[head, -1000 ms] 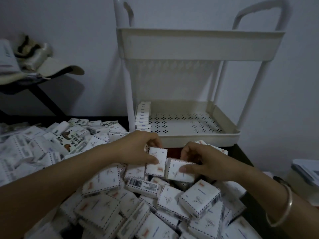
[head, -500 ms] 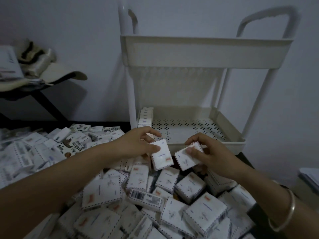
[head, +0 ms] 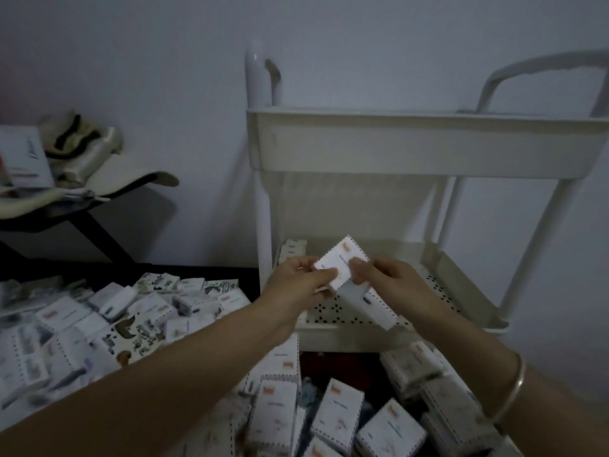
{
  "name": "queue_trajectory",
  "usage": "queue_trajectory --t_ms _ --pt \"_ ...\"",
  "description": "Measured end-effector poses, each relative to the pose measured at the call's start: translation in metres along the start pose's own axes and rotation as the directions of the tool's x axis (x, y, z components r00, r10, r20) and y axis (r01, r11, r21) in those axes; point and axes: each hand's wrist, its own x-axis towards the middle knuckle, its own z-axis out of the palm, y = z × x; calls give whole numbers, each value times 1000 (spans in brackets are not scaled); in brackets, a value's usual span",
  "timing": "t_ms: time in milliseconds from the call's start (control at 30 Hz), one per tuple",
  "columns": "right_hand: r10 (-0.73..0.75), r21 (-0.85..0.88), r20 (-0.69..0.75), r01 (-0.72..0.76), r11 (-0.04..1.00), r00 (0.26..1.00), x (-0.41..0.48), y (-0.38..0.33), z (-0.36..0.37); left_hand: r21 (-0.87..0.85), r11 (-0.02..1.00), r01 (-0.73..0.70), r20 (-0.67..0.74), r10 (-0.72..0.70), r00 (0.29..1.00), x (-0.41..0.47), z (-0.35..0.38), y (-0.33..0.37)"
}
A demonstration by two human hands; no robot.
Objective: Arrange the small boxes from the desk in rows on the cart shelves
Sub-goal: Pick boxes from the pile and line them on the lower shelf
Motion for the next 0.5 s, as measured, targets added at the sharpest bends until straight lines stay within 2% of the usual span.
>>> queue_trajectory --t_ms 100,167,200,233,267,300,333,367,400,433,467,500 --pt "31 89 -35 -27 996 999 32 -2 4 106 993 -51 -83 60 995 26 9 -3" --pt "27 54 -61 -23 998 998 55 -1 5 384 912 -145 -155 218 964 51 10 -6" --pt "6 -23 -90 -8 1000 996 67 0 7 548 815 -190 -145 316 938 63 11 -8" --pt "-20 -152 -120 2 988 993 81 3 8 703 674 -226 -102 410 906 73 11 -10" --pt "-37 -307 -141 -8 952 989 95 6 11 811 530 -248 -68 506 860 83 12 -13" --pt "-40 -446 -152 -32 894 988 107 9 14 851 467 -239 -52 529 847 94 12 -14" --pt "-35 -541 -158 -56 839 987 120 13 18 881 432 -191 -24 444 896 102 10 -14" --pt "-33 -597 -165 -73 799 986 130 18 23 932 329 -151 -16 455 890 118 7 -18" --pt "-39 -631 -176 -82 771 984 140 22 28 977 194 -85 7 373 928 121 7 -19" --pt "-53 -649 -186 -83 756 981 148 26 33 996 18 -86 73 377 923 127 4 -26" --pt "-68 -655 -195 -78 751 979 154 29 38 998 -57 -35 52 330 943 128 0 -31" --pt "-80 -652 -202 -73 754 976 160 33 43 999 -34 -23 33 342 939 128 -3 -37"
